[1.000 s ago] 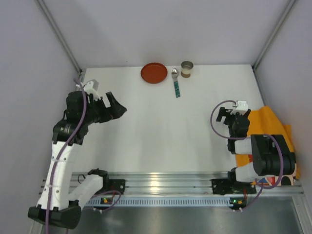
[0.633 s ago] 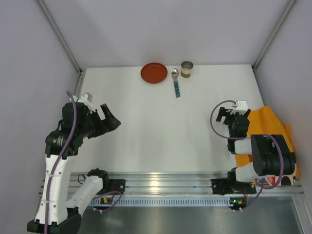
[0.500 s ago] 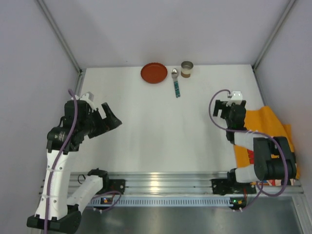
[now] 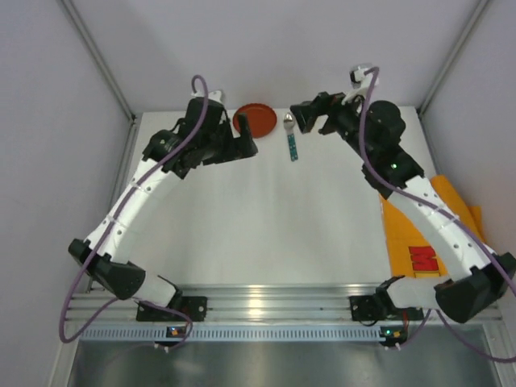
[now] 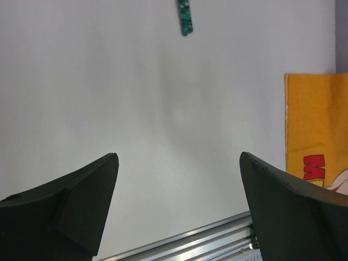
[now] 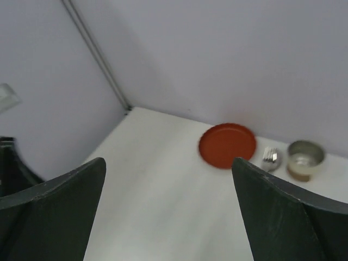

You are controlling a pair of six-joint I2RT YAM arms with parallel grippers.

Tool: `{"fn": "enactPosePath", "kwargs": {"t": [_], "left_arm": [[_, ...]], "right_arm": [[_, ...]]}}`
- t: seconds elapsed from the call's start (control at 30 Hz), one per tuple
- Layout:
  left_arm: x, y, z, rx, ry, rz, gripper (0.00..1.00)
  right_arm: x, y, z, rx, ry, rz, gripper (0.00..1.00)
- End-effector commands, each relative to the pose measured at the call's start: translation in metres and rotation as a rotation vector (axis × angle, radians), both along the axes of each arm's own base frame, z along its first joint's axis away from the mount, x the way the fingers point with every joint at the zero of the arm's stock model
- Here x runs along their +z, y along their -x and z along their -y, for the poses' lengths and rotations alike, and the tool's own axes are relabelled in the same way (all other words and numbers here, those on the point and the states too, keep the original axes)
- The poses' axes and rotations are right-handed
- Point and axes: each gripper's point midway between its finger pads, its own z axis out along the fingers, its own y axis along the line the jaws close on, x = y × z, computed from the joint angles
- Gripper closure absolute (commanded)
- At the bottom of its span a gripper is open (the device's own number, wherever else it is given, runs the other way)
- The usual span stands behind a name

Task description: Set the dinner table for one person

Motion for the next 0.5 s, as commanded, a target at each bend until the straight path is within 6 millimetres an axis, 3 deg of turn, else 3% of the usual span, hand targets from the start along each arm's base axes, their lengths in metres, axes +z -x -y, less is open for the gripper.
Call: {"fn": "enactPosePath", "kwargs": {"t": [0.0, 0.03, 0.07, 0.1, 0.13, 0.17, 0.2, 0.23, 0.27, 0.3, 0.33, 0.4, 0.47], "left_arm": [[-0.01, -0.029, 0.034, -0.014, 0.012, 0.125, 0.02], [-0.029, -0.038, 0.045, 0.04, 0.144, 0.051, 0.02], [-0.027, -0.052, 0.067, -0.019, 0.307, 0.054, 0.02], [-0.058, -0.053, 0.08, -0.07, 0.406, -0.025, 0.02], [-0.074, -0.055, 0.099, -0.097, 0.462, -0.093, 0.02], [-0.085, -0.054, 0.109, -0.111, 0.413, -0.097, 0.02], [-0.062, -0.046, 0.143, -0.193, 0.374, -0.038, 0.02], [-0.091, -0.057, 0.156, -0.218, 0.25, -0.034, 0.02], [-0.097, -0.055, 0.172, -0.26, 0.216, -0.051, 0.02], [-0.079, -0.056, 0.191, -0.309, 0.227, -0.042, 0.02], [-0.111, -0.054, 0.214, -0.348, 0.202, -0.111, 0.02], [-0.103, -0.047, 0.246, -0.422, 0.252, -0.112, 0.02], [-0.109, -0.042, 0.261, -0.443, 0.272, -0.122, 0.02]], "right_arm": [[-0.09, 0.03, 0.051, -0.253, -0.271, -0.426, 0.0], [-0.097, 0.029, 0.064, -0.195, -0.383, -0.493, 0.0], [-0.105, 0.039, 0.063, -0.132, -0.401, -0.535, 0.05], [-0.133, 0.051, 0.076, -0.2, -0.354, -0.649, 0.05], [-0.137, 0.063, 0.087, -0.256, -0.3, -0.659, 0.04], [-0.157, 0.077, 0.099, -0.317, -0.246, -0.724, 0.0], [-0.163, 0.081, 0.118, -0.412, -0.214, -0.716, 0.0], [-0.163, 0.092, 0.132, -0.466, -0.204, -0.713, 0.0], [-0.179, 0.104, 0.146, -0.527, -0.162, -0.766, 0.0], [-0.184, 0.108, 0.165, -0.6, -0.15, -0.773, 0.0], [-0.191, 0.113, 0.176, -0.642, -0.134, -0.792, 0.0], [-0.219, 0.124, 0.21, -0.777, -0.096, -0.88, 0.0], [-0.249, 0.132, 0.233, -0.877, -0.036, -0.997, 0.0]]}}
